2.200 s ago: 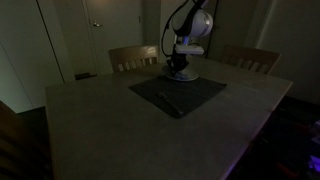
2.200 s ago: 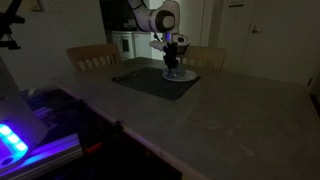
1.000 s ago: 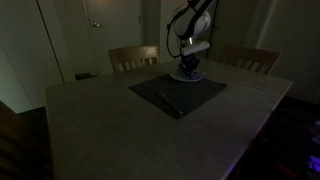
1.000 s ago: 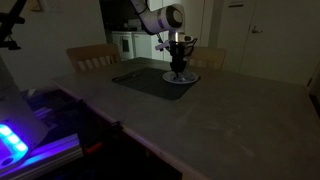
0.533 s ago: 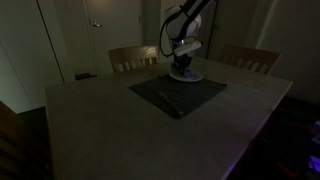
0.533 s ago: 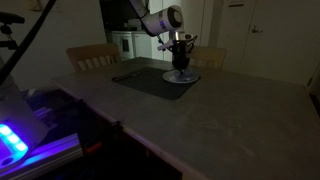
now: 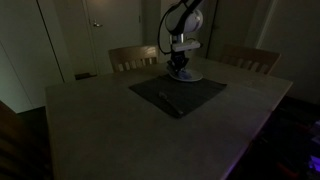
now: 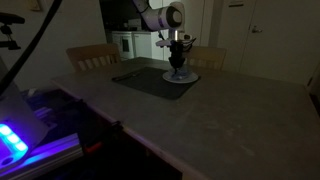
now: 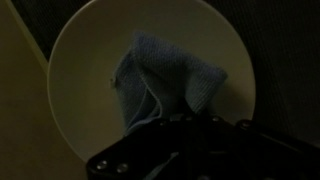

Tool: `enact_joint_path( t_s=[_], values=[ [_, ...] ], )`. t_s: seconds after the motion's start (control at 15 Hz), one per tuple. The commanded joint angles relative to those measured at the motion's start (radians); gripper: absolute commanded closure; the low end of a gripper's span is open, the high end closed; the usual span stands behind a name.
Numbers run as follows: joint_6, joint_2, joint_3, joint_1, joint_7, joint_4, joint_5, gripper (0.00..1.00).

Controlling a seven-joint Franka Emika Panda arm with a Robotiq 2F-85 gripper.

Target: Pick up the towel, wipe the plate with it and put the towel back on the table.

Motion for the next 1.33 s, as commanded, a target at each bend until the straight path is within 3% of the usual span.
enact_joint_path(
  t_s=[0.0,0.2,0.4,0.87,1.27],
  values=[
    [0.034,-0.078,0.09,-0.098,-0.176,-0.127,0.111,0.98],
    [-0.005,-0.094,0.133,-0.159,-0.302,-0.161,0.195,0.98],
    [-0.102,-0.092,0.126,-0.178,-0.371,-0.16,0.194,0.98],
    [-0.403,-0.036,0.018,-0.103,-0.287,-0.06,-0.025,0.98],
    [-0.364,0.021,-0.045,-0.001,-0.064,0.012,-0.203,0.98]
  ],
)
